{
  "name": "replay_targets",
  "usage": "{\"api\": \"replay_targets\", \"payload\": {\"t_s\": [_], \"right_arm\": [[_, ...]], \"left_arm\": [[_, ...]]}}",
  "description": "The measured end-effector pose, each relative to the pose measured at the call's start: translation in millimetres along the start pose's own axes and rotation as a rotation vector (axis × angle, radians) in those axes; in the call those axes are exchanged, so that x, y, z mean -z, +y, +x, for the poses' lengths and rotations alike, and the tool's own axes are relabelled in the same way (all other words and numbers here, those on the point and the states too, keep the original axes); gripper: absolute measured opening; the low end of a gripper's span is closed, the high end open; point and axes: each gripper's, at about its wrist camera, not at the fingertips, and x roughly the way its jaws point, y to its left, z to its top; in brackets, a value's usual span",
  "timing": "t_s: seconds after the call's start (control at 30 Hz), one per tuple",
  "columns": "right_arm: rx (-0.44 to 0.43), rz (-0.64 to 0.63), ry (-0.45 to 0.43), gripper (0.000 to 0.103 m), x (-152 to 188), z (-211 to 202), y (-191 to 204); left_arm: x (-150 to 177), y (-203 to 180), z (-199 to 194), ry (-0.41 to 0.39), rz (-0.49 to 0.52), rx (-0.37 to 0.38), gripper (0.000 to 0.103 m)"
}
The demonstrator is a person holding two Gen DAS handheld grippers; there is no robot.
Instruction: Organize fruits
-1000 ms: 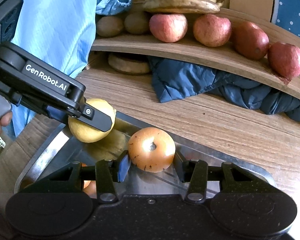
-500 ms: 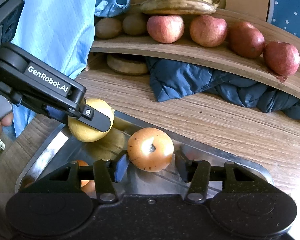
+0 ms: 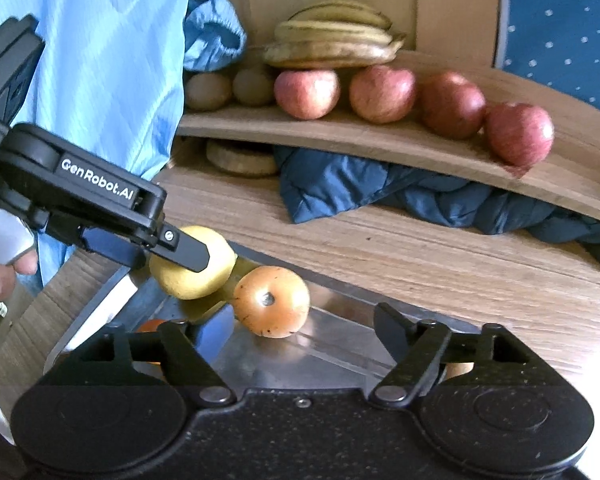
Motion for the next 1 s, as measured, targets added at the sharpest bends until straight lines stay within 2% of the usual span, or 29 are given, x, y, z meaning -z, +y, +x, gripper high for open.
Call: {"api": "replay_targets", "payload": {"t_s": [0.1, 0.4, 1.0], "right_arm": [[0.016, 0.013, -0.021, 0.089, 2, -11, -6], [0.062, 0.057, -0.072, 0.098, 10, -43, -24], [0.109, 0.09, -0.147, 0.102, 24, -89, -37]], "left_arm": [[3, -2, -5, -0.026, -0.001, -0.009, 0.092], [19, -9, -21, -0.078, -0.001, -0.031, 0.098], [61, -20, -46, -0.177, 0.006, -0.071, 0.099]]}}
